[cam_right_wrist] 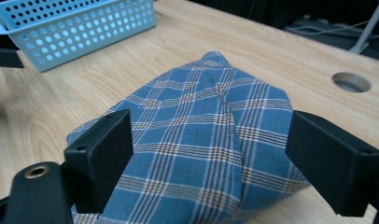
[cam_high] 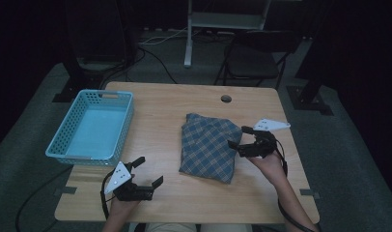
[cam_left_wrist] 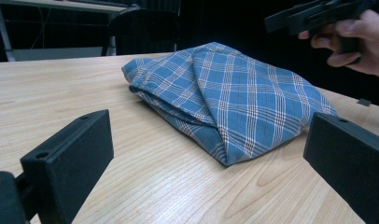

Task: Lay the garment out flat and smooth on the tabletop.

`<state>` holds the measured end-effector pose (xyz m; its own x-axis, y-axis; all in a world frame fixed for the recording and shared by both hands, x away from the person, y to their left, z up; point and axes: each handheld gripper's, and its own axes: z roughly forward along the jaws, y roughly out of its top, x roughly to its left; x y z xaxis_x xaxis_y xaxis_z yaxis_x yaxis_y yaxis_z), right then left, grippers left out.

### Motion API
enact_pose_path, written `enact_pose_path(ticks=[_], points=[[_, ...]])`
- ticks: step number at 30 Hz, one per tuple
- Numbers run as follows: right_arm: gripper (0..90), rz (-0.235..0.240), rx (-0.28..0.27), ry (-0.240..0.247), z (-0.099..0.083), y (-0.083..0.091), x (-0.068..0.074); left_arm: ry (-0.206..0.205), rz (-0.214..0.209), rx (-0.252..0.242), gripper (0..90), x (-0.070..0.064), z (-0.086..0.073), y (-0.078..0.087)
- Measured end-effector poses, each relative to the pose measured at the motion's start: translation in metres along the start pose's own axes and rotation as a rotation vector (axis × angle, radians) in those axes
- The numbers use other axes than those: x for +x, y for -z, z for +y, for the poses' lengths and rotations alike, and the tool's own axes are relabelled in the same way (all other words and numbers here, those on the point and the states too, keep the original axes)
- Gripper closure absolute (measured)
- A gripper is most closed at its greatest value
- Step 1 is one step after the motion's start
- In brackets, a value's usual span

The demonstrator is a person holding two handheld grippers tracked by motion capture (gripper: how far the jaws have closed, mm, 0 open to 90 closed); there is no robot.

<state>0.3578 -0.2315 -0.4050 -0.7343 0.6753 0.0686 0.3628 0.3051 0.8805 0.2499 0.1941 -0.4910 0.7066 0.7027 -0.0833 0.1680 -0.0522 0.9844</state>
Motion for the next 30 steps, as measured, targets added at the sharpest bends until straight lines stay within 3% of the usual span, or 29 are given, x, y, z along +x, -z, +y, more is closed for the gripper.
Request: enact_pose_path(ticks=[8, 18, 25, 30], points=[[15.5, 0.003, 0.065, -0.016, -0.007, -0.031, -0.009, -0.008, -0.004, 0.002, 2.1, -0.001, 0.0, 0.0], [15.4, 0.004, 0.122, -0.019, -0.011, -0.054, -0.01, -0.014, -0.002, 0.003, 2.1, -0.001, 0.0, 0.0], [15.8, -0.032, 0.145, 0.02, -0.013, -0.058, -0.006, -0.016, -0.002, 0.006, 2.1, -0.001, 0.0, -0.001], [30.9, -0.1, 0.158, 0.096, -0.017, -0.06, 0.003, -0.016, -0.001, 0.005, 2.1, -0.001, 0.0, -0.001]])
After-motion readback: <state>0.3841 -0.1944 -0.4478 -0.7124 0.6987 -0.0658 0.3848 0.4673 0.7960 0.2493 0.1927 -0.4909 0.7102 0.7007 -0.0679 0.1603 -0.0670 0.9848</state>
